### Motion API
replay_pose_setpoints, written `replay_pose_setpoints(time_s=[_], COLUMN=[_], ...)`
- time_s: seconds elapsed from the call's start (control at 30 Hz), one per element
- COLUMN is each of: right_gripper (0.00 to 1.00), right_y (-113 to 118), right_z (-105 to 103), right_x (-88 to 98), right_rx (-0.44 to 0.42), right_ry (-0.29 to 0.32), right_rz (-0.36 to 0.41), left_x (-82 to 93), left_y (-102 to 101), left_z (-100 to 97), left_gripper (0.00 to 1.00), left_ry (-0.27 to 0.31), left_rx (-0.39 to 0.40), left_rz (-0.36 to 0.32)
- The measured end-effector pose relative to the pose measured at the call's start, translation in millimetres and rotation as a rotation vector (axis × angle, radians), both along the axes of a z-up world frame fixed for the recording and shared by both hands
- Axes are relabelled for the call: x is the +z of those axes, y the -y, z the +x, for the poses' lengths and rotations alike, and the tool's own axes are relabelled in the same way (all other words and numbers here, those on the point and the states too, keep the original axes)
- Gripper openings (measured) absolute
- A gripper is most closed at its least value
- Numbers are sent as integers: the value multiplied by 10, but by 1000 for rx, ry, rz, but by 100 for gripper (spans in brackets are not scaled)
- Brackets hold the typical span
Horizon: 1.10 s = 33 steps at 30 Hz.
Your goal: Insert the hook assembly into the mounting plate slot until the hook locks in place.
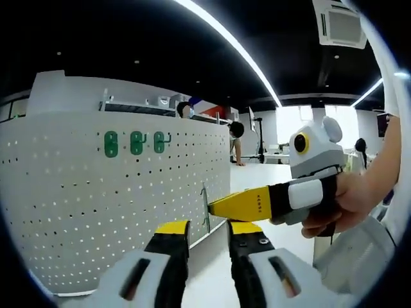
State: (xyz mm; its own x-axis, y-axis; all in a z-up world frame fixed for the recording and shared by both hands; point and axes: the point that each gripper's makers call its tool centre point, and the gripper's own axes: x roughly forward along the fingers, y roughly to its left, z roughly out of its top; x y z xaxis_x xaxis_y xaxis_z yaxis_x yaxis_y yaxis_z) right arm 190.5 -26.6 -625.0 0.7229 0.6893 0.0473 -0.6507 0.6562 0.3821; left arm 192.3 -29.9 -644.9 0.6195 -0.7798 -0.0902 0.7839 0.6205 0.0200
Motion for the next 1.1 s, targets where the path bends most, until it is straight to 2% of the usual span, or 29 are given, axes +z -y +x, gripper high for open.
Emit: replay_pose_setpoints(time_s=[0.07, 0.1, 0.2, 0.57, 0.7, 0.83, 0.93, 0.97, 1.0, 1.07, 1.1], right_gripper=[0, 0, 0, 0, 0, 0, 0, 1, 0, 0, 1], right_y=[11, 17, 24, 10, 2, -6, -37, -41, -49, -73, -80], right_z=[7, 10, 8, 1, -7, -12, -32, -31, -36, -40, -43], right_x=[-5, -11, -22, -36, -40, -36, -55, -29, -15, -8, -12], right_rx=[-3, -3, -4, 4, 10, 12, 23, 10, 0, -11, -10], right_ry=[2, -4, -8, -16, -17, -15, 39, 104, 134, 183, 183], right_rz=[-4, 1, 0, -3, -8, -23, -158, -254, -305, -388, -392], left_x=[-10, -15, -73, -266, -314, -338, -335, -328, -323, -323, -327], left_y=[-12, -20, -42, -90, -75, -74, -86, -90, -92, -95, -94], left_z=[-4, 0, 21, 77, 63, 54, 52, 52, 54, 60, 59], left_gripper=[27, 30, 41, 70, 76, 76, 76, 76, 76, 75, 75], left_ry=[-4, -6, -25, -72, -92, -101, -102, -102, -99, -100, -103], left_rx=[-5, -3, 7, 40, 36, 34, 38, 38, 39, 41, 40], left_rz=[0, 1, 24, 69, 75, 78, 74, 72, 71, 70, 69])
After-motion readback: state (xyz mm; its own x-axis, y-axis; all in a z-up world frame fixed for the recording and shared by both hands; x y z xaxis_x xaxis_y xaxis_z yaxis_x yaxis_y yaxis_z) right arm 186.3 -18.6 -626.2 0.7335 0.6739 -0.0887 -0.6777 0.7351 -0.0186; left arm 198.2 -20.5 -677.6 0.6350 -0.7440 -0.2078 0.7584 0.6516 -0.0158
